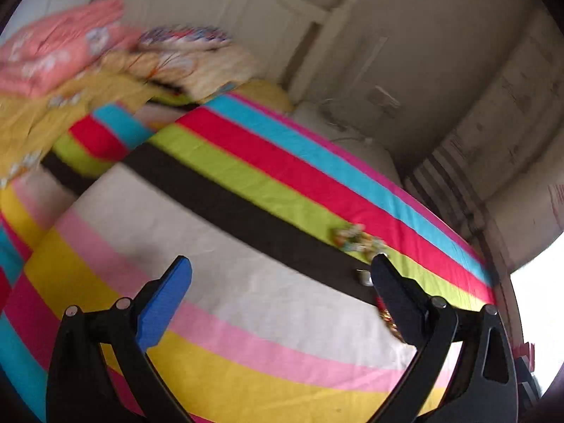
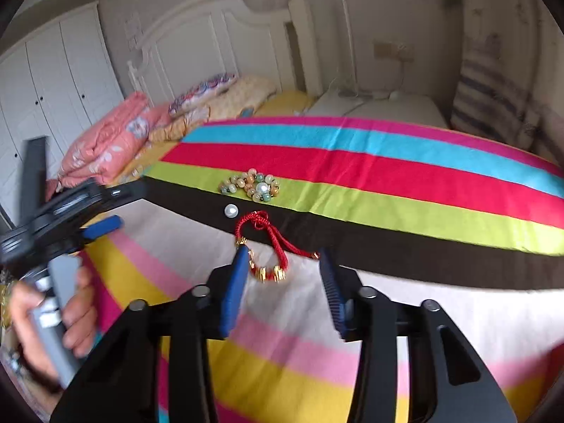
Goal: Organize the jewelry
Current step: 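Move both tools back over the remaining beads and red cord, then grasp the red cord with gold charms with the right tool and lift, then grasp the white pearl with the left tool while the right tool holds the cord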
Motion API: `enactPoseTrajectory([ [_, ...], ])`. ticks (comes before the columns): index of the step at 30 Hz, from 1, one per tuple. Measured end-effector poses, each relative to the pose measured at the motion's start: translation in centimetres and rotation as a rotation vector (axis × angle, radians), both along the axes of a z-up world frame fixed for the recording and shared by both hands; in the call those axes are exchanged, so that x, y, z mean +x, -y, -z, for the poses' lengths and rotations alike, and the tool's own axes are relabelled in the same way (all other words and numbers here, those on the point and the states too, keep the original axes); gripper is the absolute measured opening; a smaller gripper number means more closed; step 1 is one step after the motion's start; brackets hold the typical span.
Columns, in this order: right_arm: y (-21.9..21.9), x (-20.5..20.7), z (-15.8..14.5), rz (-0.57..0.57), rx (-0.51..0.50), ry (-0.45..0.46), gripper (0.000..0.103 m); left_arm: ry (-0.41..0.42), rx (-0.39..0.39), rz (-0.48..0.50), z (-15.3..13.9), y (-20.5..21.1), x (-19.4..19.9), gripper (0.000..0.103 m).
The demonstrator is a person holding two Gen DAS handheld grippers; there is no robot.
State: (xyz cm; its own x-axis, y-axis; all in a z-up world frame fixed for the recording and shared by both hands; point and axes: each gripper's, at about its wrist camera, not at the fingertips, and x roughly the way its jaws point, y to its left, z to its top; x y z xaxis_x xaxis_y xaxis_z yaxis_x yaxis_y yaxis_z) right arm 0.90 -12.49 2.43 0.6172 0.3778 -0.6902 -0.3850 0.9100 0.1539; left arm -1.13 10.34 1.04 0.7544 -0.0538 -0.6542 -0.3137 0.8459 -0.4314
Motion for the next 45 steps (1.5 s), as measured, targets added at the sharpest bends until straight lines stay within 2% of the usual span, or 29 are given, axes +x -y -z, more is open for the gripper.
enactPoseTrajectory([
  [1,-0.7,0.7,0.4,-0.02,-0.003,-0.023,0.036,-0.016,-0.036,-0.011,0.4,-0.7,0.0,0.1],
  [3,-1.4,1.5,0.6,-0.031,-0.023,-0.026,0.033,-0.003,-0.05,-0.015,0.3,-1.0,-0.2,0.1],
  [6,-2.8,2.6,0.9,-0.058,-0.124,-0.009,0.033,0.008,0.006,-0.008,-0.1,-0.1,-0.6,0.1],
  [10,-4.6,3.7,2.0,-0.13,-0.235,-0.031,0.033,-0.007,0.025,0.03,0.1,1.0,-0.5,0.1],
  [13,-5.6,3.7,2.0,-0.189,-0.287,0.005,0.032,-0.012,0.044,0.046,0.4,1.6,0.0,0.1],
  [14,-5.7,3.7,2.1,-0.204,-0.283,0.001,0.022,-0.012,0.05,0.051,0.4,1.8,0.0,0.1],
  [16,-5.5,3.3,2.1,-0.213,-0.239,-0.027,0.007,-0.014,0.065,0.07,0.4,2.4,0.1,0.1],
  [18,-4.4,2.7,2.0,-0.185,-0.194,-0.033,0.007,-0.023,0.078,0.091,0.6,2.8,0.4,0.1],
  [22,-0.7,0.7,0.7,-0.063,-0.037,-0.012,0.007,-0.037,0.111,0.13,0.7,3.9,0.8,0.1],
  [24,2.2,-1.0,-0.1,0.0,0.075,0.012,0.007,-0.039,0.127,0.144,0.8,3.9,0.9,0.1],
  [27,6.0,-2.3,-0.7,0.103,0.186,0.037,0.007,-0.042,0.147,0.16,0.8,4.4,1.0,0.1],
  [30,8.7,-2.4,-0.7,0.142,0.288,0.06,0.007,-0.049,0.173,0.183,0.9,5.1,1.2,0.101],
  [32,10.1,-2.0,-0.1,0.155,0.37,0.036,0.007,-0.051,0.197,0.201,0.9,5.7,1.3,0.101],
  [34,10.5,-1.7,0.2,0.163,0.401,0.016,0.007,-0.056,0.228,0.23,0.8,6.6,1.7,0.101],
  [39,10.1,-1.7,-0.2,0.142,0.394,0.021,0.007,-0.119,0.25,0.276,1.2,8.3,3.8,0.099],
  [41,10.2,-1.6,-0.1,0.141,0.399,0.02,0.007,-0.119,0.275,0.287,1.1,9.1,4.6,0.099],
  [45,10.2,-1.5,0.0,0.143,0.408,0.014,0.007,-0.122,0.414,0.328,0.9,11.4,6.3,0.079],
])
